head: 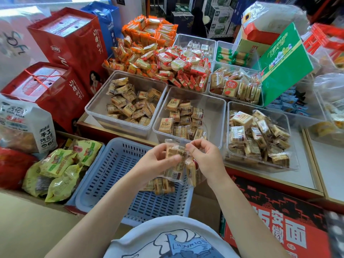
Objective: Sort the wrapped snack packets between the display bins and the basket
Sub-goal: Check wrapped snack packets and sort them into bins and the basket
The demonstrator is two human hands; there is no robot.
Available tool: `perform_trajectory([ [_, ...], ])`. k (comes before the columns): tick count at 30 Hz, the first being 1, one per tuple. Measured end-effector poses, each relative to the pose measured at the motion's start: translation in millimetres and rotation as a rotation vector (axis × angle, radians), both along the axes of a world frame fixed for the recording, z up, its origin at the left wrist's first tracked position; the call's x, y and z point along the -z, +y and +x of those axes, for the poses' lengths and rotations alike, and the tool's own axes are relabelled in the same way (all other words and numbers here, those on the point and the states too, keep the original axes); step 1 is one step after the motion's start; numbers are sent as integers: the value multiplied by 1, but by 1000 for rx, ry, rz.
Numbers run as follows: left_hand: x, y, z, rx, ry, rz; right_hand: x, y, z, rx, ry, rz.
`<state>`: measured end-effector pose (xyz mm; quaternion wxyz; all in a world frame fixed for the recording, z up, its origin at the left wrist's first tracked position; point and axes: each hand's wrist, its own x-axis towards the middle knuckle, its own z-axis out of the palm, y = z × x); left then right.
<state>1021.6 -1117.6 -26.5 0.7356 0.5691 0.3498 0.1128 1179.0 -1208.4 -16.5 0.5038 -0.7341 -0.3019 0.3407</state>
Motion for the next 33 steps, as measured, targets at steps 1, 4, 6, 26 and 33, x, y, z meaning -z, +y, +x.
perform_trajectory([
  [1, 2, -1, 0, 57, 13, -18, 1, 1, 0, 30, 36, -11],
  [4, 10, -3, 2, -20, 35, -23, 5, 5, 3, 67, 124, -64],
  [6, 12, -2, 4, -122, 64, -8, 6, 7, 2, 76, 195, -122],
  [26, 17, 15, 1, -50, 55, 4, 6, 16, 12, -93, 171, 9],
  [33, 7, 19, 4, 46, 92, 106, -3, 24, 11, -249, 57, 7],
])
